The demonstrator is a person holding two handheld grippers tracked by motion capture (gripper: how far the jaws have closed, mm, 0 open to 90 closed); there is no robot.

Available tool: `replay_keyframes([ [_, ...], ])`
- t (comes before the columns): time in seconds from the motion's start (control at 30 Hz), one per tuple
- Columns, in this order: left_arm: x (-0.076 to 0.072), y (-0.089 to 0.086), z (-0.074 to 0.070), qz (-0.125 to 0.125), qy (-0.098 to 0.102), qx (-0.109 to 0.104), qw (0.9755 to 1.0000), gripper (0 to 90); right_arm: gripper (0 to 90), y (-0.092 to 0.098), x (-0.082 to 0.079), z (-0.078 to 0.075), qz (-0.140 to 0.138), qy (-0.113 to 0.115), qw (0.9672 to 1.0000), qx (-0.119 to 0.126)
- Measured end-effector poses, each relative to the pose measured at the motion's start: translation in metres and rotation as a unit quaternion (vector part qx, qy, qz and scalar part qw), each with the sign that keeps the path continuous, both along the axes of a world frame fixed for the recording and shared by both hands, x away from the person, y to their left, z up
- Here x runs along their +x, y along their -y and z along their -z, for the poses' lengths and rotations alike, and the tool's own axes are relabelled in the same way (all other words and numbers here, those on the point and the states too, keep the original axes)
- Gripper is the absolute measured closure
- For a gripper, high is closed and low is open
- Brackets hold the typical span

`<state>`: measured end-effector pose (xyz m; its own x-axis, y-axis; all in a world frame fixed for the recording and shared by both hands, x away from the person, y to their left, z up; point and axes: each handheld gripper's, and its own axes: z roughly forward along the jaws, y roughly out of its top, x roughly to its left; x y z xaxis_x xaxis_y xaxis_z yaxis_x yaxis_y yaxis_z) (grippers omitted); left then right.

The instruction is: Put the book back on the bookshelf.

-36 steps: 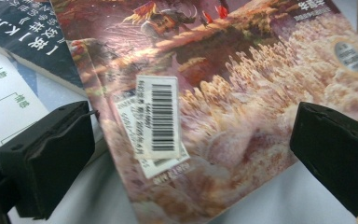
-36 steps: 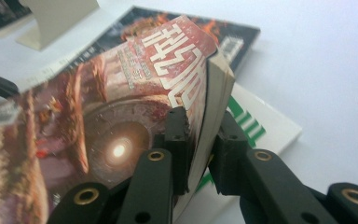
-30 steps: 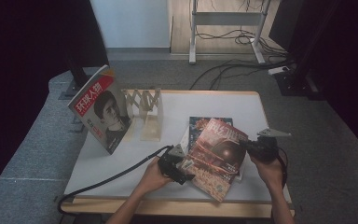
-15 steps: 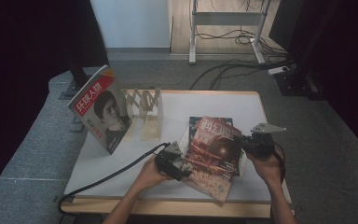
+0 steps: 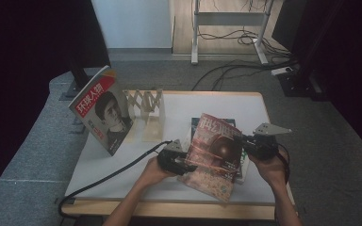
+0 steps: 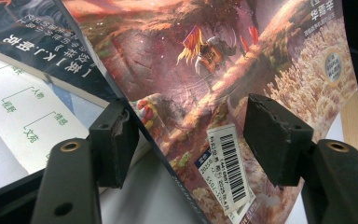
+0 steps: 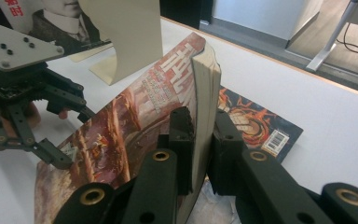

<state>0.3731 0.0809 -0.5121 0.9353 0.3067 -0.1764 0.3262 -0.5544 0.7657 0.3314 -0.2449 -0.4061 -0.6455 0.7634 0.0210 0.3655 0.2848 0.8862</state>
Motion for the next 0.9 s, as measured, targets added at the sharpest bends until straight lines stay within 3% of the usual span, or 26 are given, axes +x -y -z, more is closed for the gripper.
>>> replay_keyframes([
  [0.17,0.004,-0.005,-0.003,-0.008,-0.028,-0.006,0.9996,46.9,80.0,-0.002,-0.001,-0.004,-0.011,0.005,0.9999,0.005],
  [0.3,0.006,-0.016,-0.008,-0.009,-0.049,-0.039,0.9980,62.9,80.0,-0.003,-0.001,-0.008,-0.020,0.006,0.9997,0.015],
  [0.43,0.005,-0.022,-0.014,0.002,-0.063,-0.047,0.9969,72.8,80.4,-0.005,-0.001,-0.013,-0.026,0.007,0.9994,0.020],
  [0.53,0.003,-0.023,-0.020,0.001,-0.055,-0.049,0.9973,76.0,80.5,-0.007,-0.002,-0.017,-0.026,0.014,0.9995,0.014],
  [0.9,0.002,-0.034,-0.042,0.006,-0.052,-0.053,0.9972,82.0,81.5,-0.012,-0.005,-0.041,-0.042,0.028,0.9983,0.030],
])
